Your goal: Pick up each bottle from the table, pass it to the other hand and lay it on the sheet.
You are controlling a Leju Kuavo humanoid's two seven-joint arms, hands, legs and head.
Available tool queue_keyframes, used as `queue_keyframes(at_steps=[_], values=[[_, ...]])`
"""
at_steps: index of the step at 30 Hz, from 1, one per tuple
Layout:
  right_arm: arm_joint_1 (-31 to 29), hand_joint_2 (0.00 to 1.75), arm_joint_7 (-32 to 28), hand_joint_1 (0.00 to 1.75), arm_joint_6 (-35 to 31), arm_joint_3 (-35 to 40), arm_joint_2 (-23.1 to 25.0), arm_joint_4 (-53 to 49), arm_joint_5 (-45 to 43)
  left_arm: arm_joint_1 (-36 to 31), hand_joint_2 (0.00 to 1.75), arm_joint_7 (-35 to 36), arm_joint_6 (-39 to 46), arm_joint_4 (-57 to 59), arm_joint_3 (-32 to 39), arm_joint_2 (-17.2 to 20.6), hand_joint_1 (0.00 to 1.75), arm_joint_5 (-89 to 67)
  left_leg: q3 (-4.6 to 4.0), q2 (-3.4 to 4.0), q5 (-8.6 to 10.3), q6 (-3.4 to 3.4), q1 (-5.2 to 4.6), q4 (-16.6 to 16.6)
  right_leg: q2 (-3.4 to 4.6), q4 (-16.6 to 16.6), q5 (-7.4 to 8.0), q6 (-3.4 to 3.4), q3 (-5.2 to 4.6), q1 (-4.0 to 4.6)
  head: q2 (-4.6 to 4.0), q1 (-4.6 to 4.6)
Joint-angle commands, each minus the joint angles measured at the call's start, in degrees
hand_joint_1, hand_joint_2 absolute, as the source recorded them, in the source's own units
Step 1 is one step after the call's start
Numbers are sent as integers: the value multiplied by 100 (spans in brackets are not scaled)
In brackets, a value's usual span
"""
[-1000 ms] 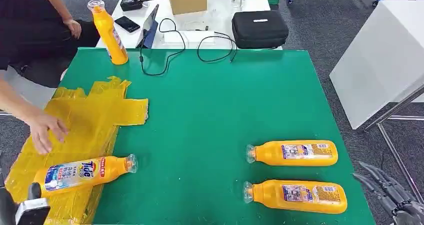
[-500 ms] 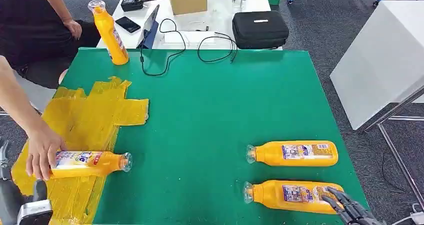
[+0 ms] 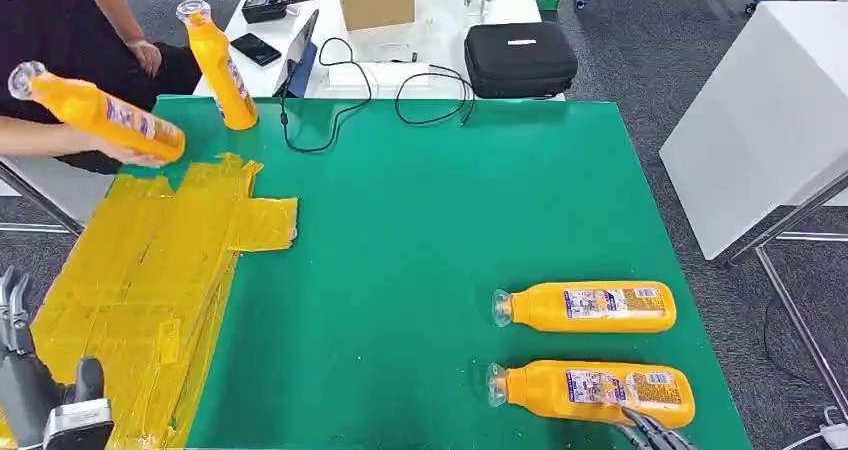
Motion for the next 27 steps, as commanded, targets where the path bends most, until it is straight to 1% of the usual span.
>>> queue_keyframes(at_steps=[1,2,3,6,8,9,10,11,12,13,15,16,17,18,19,20,21,22,23,25,26,27], values=[[-354,175,560,0,-194,550,-115,222,272,-2,0,17,-26,34,-89,76,0,21,23,7,-13,-16,8,3,-3,-6,-11,-4,30,8,0,0],[-432,175,575,0,-227,521,-41,302,284,18,0,17,-38,14,-81,65,0,20,11,6,-5,-9,1,-2,-1,-5,-4,-2,15,1,0,-2],[-488,175,575,0,-216,505,4,386,303,31,0,17,-48,9,-68,50,0,17,26,11,-14,-17,6,2,-1,-7,-11,-5,33,6,0,0],[-735,175,561,0,-125,469,306,669,389,56,0,17,-115,-60,-42,-3,0,14,31,16,-13,-18,11,-3,4,-19,-5,-4,41,12,0,0],[-858,175,487,0,-103,395,527,902,465,53,0,17,-145,-76,-49,-36,0,-16,13,8,-2,-10,9,-7,2,-18,4,-3,20,9,0,0],[-874,175,468,0,-86,378,556,934,473,48,0,17,-143,-77,-53,-37,0,-14,31,14,-8,-17,14,-9,3,-26,0,-5,41,14,0,-2],[-920,175,403,0,-125,311,662,1012,519,48,0,17,-139,-78,-43,-48,0,-22,30,9,-5,-16,13,-12,-2,-28,1,-4,40,13,0,0],[-944,175,356,0,-94,284,705,1044,521,45,0,17,-143,-80,-35,-51,0,-21,13,4,1,-9,8,-10,-2,-20,4,-3,20,8,0,-2],[-920,175,263,0,-243,173,805,1029,629,71,0,17,-153,-110,-9,-72,0,-14,25,6,-2,-14,12,-12,-3,-27,3,-4,35,12,0,2],[-913,175,212,0,-257,84,893,990,621,87,0,17,-174,-127,17,-82,0,-13,29,7,-4,-16,15,-13,-3,-30,2,-5,41,15,0,0],[-758,175,136,0,-456,-245,1127,853,996,161,0,17,-202,-211,60,-145,0,-35,13,8,-1,-10,8,-8,2,-17,3,-3,20,8,0,0],[-744,175,101,0,-492,-361,1233,815,1054,178,0,17,-206,-227,72,-157,0,-40,27,11,-8,-16,13,-8,2,-22,-2,-5,37,13,0,0],[-670,175,49,0,-384,-580,1386,789,1201,194,0,17,-238,-265,93,-183,0,-44,15,10,-2,-11,9,-9,3,-18,2,-4,22,9,0,0],[-635,175,-46,0,-357,-750,1536,755,1302,203,0,17,-257,-293,111,-212,0,-58,27,10,-7,-16,12,-9,0,-22,-2,-6,37,12,0,-2],[-635,175,-46,0,-357,-750,1536,755,1302,203,0,17,-257,-293,111,-212,0,-58,20,8,-5,-15,13,-9,0,-21,0,-6,30,13,0,0],[-533,175,-232,0,-223,-1030,1704,743,1323,191,0,17,-270,-305,128,-219,0,-75,12,6,-2,-11,10,-7,0,-16,2,-4,20,11,0,0],[-470,175,-457,0,-168,-1288,1888,788,1319,160,0,17,-294,-294,151,-231,0,-66,23,8,-7,-16,12,-7,-1,-19,-3,-5,33,13,0,-2],[-403,175,-568,0,-112,-1417,1974,783,1282,158,0,17,-314,-293,169,-249,0,-78,15,3,-2,-13,10,-8,-3,-18,1,-4,25,10,0,2],[-364,175,-598,0,-87,-1470,1986,767,1275,155,0,17,-313,-294,166,-243,0,-75,28,6,-9,-19,13,-7,-5,-20,-5,-6,40,14,0,-2],[-67,175,-903,0,307,-1999,2229,735,1231,138,0,17,-363,-281,198,-275,0,-95,8,0,0,-9,5,-7,-4,-12,0,-3,14,5,0,-2],[-67,175,-903,0,307,-1999,2229,735,1231,138,0,17,-363,-281,198,-275,0,-95,17,-4,-2,-13,7,-8,-12,-15,-4,-4,27,7,0,0],[45,175,-1047,0,430,-2209,2329,721,1209,134,0,17,-347,-275,174,-254,0,-61,9,-4,0,-9,6,-6,-8,-12,-1,-3,17,6,0,0]])
